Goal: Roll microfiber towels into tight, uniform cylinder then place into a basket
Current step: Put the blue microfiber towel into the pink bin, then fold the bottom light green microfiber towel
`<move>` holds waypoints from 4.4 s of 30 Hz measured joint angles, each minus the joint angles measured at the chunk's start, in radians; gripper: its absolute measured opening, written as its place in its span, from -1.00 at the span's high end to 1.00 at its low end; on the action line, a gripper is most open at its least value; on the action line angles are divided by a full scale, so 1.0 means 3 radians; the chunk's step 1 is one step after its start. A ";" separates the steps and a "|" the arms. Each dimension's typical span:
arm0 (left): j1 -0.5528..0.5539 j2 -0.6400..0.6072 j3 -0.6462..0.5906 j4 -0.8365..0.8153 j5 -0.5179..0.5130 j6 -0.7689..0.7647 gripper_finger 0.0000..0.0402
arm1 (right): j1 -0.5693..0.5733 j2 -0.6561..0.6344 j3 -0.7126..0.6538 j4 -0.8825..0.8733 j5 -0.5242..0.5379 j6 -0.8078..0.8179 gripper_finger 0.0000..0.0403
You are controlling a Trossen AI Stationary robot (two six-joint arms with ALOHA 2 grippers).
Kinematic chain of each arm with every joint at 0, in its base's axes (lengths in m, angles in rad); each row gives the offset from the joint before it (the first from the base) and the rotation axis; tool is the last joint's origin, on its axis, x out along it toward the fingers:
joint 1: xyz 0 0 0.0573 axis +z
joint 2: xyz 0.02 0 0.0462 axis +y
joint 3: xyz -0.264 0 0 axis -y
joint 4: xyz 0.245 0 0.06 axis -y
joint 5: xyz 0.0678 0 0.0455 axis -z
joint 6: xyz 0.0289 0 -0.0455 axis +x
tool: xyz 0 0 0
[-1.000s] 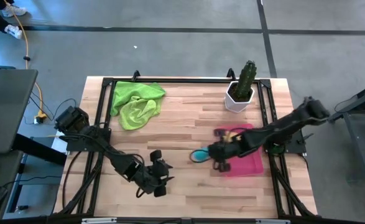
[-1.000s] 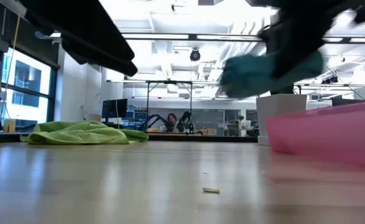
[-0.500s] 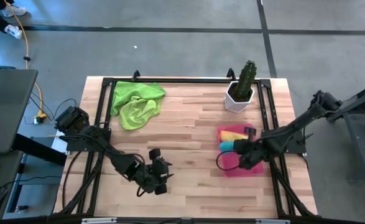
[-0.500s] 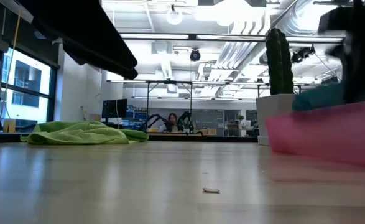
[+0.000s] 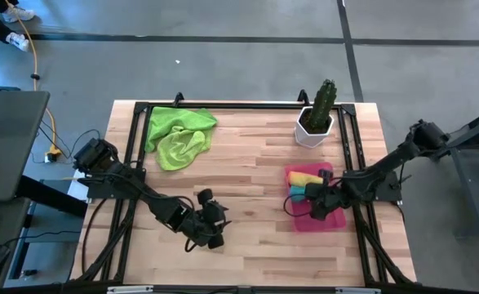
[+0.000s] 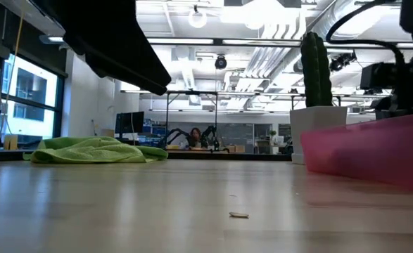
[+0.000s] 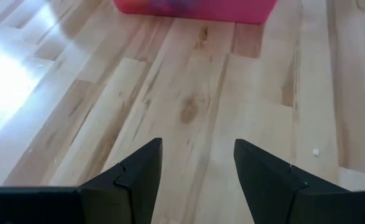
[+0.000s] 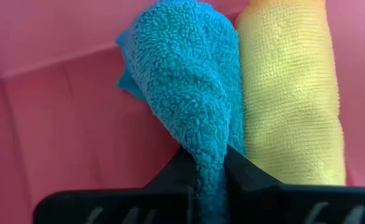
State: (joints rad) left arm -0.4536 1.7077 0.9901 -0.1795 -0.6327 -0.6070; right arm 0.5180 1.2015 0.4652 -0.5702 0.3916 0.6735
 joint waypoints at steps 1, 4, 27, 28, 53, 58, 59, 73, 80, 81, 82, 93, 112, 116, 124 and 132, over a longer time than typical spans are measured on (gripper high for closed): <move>0.0013 0.0000 0.0000 0.0000 0.0000 0.0021 0.06 | -0.0016 0.0001 -0.0032 0.0056 -0.0002 -0.0001 0.97; 0.0051 0.0000 0.0000 -0.0008 0.0000 0.0052 0.06 | -0.0057 0.0002 -0.0090 0.0130 -0.0009 -0.0002 0.95; 0.0401 -0.0001 0.0001 -0.0154 -0.0017 0.0283 0.06 | -0.0070 0.0006 0.0821 -0.0914 -0.0773 -0.0089 -0.18; 0.0444 -0.0001 0.0001 -0.0155 -0.0024 0.0356 0.06 | -0.0070 0.0006 0.0921 -0.1022 -0.0692 -0.0088 -0.18; 0.2944 -0.0005 -0.0030 -0.2639 0.0411 -0.0649 0.06 | -0.0168 0.0008 0.1343 -0.0721 0.0912 -0.0089 -0.19; 0.3149 0.0010 -0.0209 -0.2275 0.0728 -0.0508 0.06 | -0.0270 0.0008 0.1343 -0.0722 0.0902 -0.0090 -0.19; 0.3157 0.0010 -0.0249 -0.2185 0.0826 -0.0471 0.06 | -0.0287 0.0008 0.1343 -0.0723 0.0901 -0.0100 -0.19; 0.2289 0.0008 -0.0426 -0.1051 0.1106 -0.0412 0.06 | -0.0599 0.0008 0.1343 -0.0635 0.0879 -0.0329 -0.19; 0.1738 0.0025 -0.0439 -0.0367 0.1177 -0.0484 0.06 | -0.0796 0.0012 0.1343 -0.0258 0.0880 -0.0525 -0.19; 0.1668 0.0025 -0.0439 -0.0320 0.1177 -0.0496 0.06 | -0.0819 0.0015 0.1343 -0.0162 0.0879 -0.0575 -0.19; 0.1606 0.0025 -0.0439 -0.0286 0.1177 -0.0496 0.06 | -0.0840 0.0015 0.1343 -0.0066 0.0879 -0.0624 -0.19; 0.1054 0.0024 -0.0435 -0.0184 0.2021 0.0384 0.06 | -0.0967 0.0466 0.1343 0.1015 0.0873 -0.1419 -0.19; 0.0701 0.0062 0.0145 0.0263 0.1644 0.1273 0.06 | -0.0867 0.1552 0.1344 0.1723 -0.0954 -0.2417 -0.11; 0.0572 0.0064 0.0145 0.0252 0.1524 0.1026 0.06 | -0.0789 0.1845 0.1344 0.1868 -0.1030 -0.2633 -0.05; 0.0274 0.0065 0.0145 0.0263 0.1274 0.0808 0.06 | -0.0681 0.2147 0.1353 0.2096 -0.1034 -0.2710 0.03; 0.0052 0.0066 0.0145 0.0283 0.0854 0.0660 0.06 | -0.0636 0.2164 0.1350 0.2185 -0.0915 -0.2699 0.40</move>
State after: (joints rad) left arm -0.4379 1.7275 1.0336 -0.0946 -0.3764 -0.4089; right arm 0.3271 1.8507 0.8703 0.0852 0.1171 -0.1362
